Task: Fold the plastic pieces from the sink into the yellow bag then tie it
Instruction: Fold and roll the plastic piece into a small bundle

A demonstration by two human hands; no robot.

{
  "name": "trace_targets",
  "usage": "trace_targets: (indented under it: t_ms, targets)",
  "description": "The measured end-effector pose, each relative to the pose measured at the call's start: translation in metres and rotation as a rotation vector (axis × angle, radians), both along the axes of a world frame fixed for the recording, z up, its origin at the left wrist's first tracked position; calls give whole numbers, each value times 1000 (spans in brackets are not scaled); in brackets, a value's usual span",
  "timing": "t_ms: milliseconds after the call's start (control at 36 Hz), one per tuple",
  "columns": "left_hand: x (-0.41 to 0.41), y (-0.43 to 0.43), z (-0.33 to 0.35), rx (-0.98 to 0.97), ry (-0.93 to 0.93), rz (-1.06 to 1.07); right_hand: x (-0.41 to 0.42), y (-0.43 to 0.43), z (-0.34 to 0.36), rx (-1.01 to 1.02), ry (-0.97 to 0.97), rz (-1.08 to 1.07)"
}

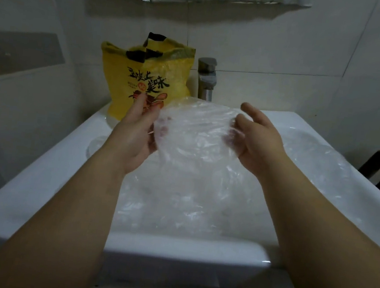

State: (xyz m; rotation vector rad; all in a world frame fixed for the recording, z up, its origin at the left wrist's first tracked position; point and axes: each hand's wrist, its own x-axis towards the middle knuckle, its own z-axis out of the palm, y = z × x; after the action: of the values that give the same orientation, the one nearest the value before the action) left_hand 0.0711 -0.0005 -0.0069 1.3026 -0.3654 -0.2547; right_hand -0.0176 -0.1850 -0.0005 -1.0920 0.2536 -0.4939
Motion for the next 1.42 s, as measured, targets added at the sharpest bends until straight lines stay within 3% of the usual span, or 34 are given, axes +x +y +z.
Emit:
trace_targets:
  t_ms: [111, 222, 361, 500, 556, 639, 694, 833, 972, 1028, 1111, 1222, 1417]
  targets:
    - [-5, 1, -1, 113, -15, -68, -4, -8, 6, 17, -14, 123]
    - [0, 3, -1, 69, -8, -51, -4, -7, 6, -42, -4, 176]
    - [7, 13, -2, 167, -73, -60, -5, -8, 4, -195, 86, 193]
    - [10, 17, -12, 618, -360, 48, -7, -14, -6, -934, 351, 149]
    - [9, 16, -14, 716, -421, 100, -5, -14, -6, -1014, 377, 139]
    - [8, 15, -14, 710, -436, 190, -2, -18, -8, -1061, 388, 77]
    - [10, 15, -14, 668, -417, 224, -1, -18, -8, -1039, 370, 38]
    - [13, 16, -6, 445, -225, 161, 2, -19, -5, -719, 244, -30]
    - [16, 13, 2, 35, 28, -15, 3, -14, 2, -268, 45, 115]
    - [13, 8, 2, -33, 60, -15, 2, -11, 4, -170, -49, 143]
    - [7, -1, -2, 76, -41, 68, 2, -8, 4, -158, -87, 115]
    - [2, -8, -6, 218, -88, 230, 4, -4, 0, -249, 3, -30]
    - [-2, 1, 3, 106, 308, -218, 9, -3, -1, -284, 43, -189]
